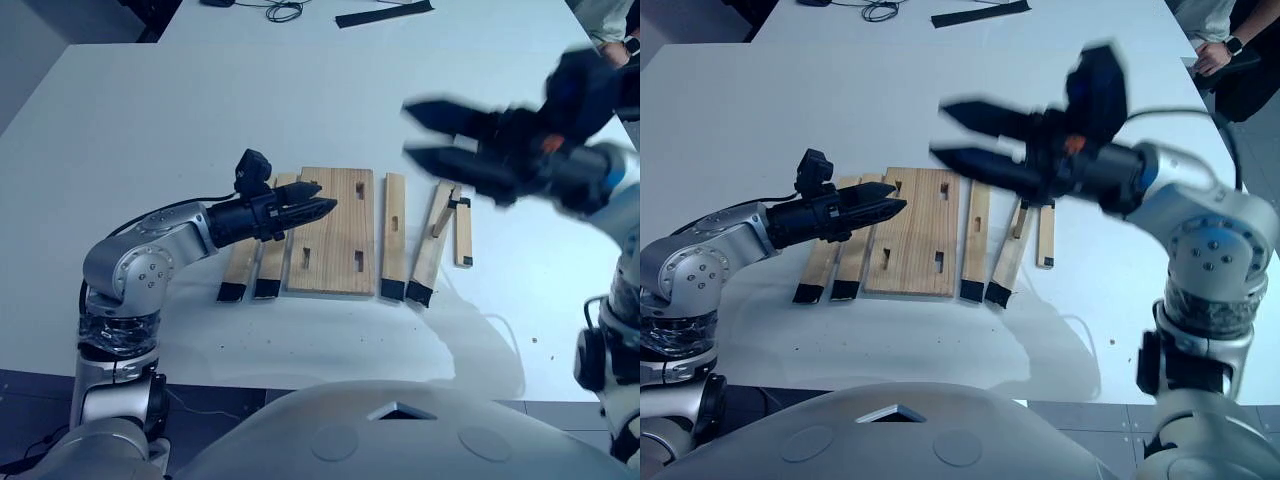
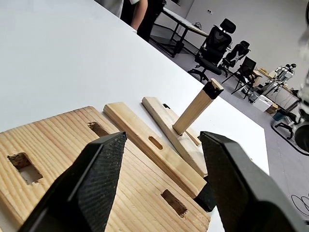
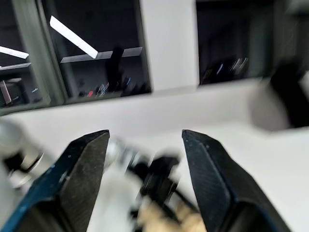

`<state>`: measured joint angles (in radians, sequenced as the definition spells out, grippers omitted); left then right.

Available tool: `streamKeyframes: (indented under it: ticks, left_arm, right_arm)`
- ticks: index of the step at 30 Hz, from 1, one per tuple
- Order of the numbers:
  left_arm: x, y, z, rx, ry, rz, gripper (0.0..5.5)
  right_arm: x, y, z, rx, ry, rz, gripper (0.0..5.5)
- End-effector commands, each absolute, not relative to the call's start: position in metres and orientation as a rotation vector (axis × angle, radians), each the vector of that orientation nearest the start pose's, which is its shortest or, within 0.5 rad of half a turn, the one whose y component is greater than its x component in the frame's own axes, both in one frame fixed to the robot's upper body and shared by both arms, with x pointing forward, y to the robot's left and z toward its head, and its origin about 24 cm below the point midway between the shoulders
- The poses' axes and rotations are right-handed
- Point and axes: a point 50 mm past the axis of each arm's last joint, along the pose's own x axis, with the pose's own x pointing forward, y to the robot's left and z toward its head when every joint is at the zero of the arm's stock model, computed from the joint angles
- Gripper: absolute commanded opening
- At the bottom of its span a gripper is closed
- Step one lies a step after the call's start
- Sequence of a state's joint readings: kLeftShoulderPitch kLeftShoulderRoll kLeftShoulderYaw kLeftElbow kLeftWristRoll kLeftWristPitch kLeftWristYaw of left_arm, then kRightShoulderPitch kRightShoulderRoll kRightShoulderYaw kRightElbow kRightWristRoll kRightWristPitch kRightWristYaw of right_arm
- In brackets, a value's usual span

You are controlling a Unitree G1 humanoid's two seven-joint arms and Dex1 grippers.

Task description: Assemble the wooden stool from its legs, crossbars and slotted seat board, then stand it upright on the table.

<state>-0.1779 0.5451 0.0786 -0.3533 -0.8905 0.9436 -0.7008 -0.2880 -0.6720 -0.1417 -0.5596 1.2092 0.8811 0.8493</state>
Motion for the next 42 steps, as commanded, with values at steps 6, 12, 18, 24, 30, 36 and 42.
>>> streamKeyframes:
  ticks: [6, 12, 18, 24, 30, 36, 42]
  left_arm:
    - [0.235, 0.167, 0.121, -0.320, 0.389, -1.042, 2.83]
    - [0.235, 0.167, 0.119, -0.323, 0.398, -1.039, 2.83]
    - [0.232, 0.167, 0.117, -0.326, 0.405, -1.036, 2.83]
    - [0.231, 0.167, 0.117, -0.329, 0.406, -1.036, 2.83]
    - [0.230, 0.165, 0.115, -0.333, 0.408, -1.036, 2.83]
    - [0.229, 0.166, 0.115, -0.336, 0.408, -1.030, 2.83]
    - [0.227, 0.166, 0.114, -0.340, 0.407, -1.023, 2.83]
  right_arm:
    - [0.187, -0.156, 0.124, -0.037, 0.390, 1.490, 2.80]
    - [0.186, -0.164, 0.075, -0.184, 0.453, 1.388, 2.80]
    - [0.183, -0.176, 0.052, -0.279, 0.498, 1.370, 2.80]
    - [0.179, -0.190, 0.046, -0.313, 0.549, 1.366, 2.80]
    - [0.178, -0.200, 0.043, -0.376, 0.597, 1.372, 2.80]
    - [0.184, -0.209, 0.049, -0.403, 0.604, 1.368, 2.80]
    - [0.187, -0.216, 0.054, -0.424, 0.599, 1.350, 2.80]
